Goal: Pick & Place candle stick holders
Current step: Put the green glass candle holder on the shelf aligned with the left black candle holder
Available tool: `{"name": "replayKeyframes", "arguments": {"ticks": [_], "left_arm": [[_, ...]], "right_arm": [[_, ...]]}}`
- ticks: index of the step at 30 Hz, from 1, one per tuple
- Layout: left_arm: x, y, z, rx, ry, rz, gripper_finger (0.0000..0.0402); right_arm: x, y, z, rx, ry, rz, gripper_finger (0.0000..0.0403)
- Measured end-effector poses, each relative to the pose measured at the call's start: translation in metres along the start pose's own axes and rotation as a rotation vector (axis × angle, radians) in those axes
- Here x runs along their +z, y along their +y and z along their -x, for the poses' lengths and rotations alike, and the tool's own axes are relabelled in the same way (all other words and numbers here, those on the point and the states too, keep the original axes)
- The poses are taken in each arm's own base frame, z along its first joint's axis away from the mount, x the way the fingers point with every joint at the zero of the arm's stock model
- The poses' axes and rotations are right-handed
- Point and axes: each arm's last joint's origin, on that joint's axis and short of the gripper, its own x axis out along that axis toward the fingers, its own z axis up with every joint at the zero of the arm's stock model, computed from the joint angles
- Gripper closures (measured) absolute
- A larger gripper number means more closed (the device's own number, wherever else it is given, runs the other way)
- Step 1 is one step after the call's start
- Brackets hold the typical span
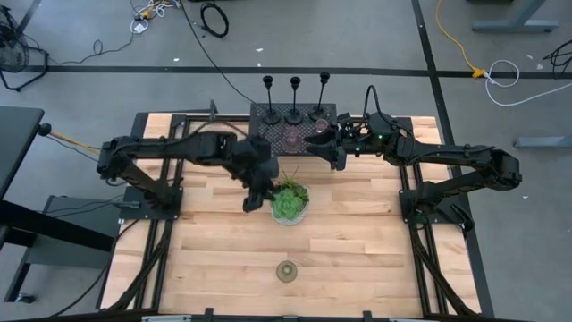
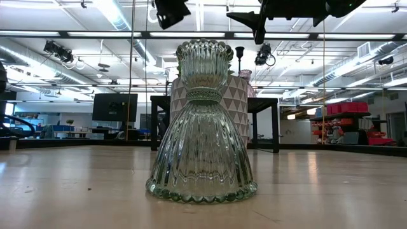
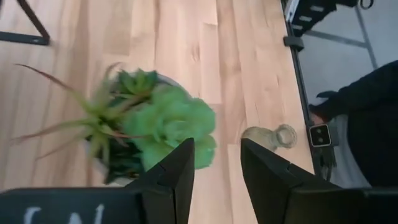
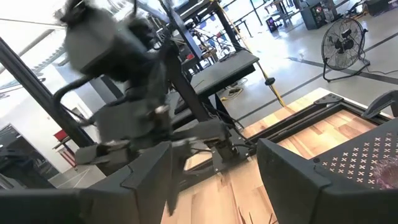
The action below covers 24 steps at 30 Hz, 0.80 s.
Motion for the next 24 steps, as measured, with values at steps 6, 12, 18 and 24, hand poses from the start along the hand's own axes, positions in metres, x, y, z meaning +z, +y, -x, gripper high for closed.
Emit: {"name": "replayKeyframes", "arguments": {"ticks": [6, 12, 18, 24], "left_arm": [[-0.006, -0.034, -0.009, 0.011, 0.021, -0.046, 0.0269], [-0.015, -0.067, -0.018, 0.013, 0.042, -0.078, 0.0269], [-0.025, -0.100, -0.022, 0.024, 0.029, -0.109, 0.0269], [-0.031, -0.134, -0.027, 0.014, -0.048, -0.172, 0.0269]], "right_arm": [[0.000, 0.000, 0.000, 0.000, 0.000, 0.000, 0.0167], [0.000, 0.000, 0.000, 0.000, 0.000, 0.000, 0.0167], [0.000, 0.000, 0.000, 0.001, 0.000, 0.000, 0.0167], [0.000, 0.000, 0.000, 0.000, 0.000, 0.000, 0.0167]]}}
